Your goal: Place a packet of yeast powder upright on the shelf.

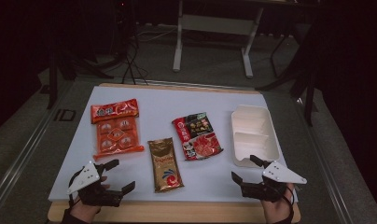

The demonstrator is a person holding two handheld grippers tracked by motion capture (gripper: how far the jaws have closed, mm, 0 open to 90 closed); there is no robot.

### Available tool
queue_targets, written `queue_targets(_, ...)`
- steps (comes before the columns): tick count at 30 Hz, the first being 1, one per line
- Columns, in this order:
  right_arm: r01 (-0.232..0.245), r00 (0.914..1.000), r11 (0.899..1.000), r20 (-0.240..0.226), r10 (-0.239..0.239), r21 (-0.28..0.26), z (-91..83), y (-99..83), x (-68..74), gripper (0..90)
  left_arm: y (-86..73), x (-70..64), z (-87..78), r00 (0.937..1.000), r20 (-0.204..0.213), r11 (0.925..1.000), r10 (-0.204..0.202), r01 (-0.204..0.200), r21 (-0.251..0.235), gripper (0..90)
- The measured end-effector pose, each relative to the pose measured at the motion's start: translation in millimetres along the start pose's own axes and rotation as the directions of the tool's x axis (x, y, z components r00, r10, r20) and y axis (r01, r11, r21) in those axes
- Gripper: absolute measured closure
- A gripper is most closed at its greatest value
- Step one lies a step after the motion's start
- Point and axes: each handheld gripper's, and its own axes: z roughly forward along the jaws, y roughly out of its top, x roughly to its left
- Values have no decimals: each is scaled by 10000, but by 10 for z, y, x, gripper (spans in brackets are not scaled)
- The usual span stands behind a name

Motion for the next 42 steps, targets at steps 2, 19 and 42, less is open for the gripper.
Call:
queue_targets(2,14,10000,10000,29,-14,16,-7,4,8,117,-1,3,0,10000,1,10000,-19,19,-7,17)
queue_targets(19,210,9996,9995,158,-214,224,-31,113,103,136,5,-6,10,9999,64,9999,122,-121,-69,17)
queue_targets(42,450,9989,9987,-122,-448,237,31,588,189,153,-2,-39,31,9993,289,9998,219,-219,14,17)
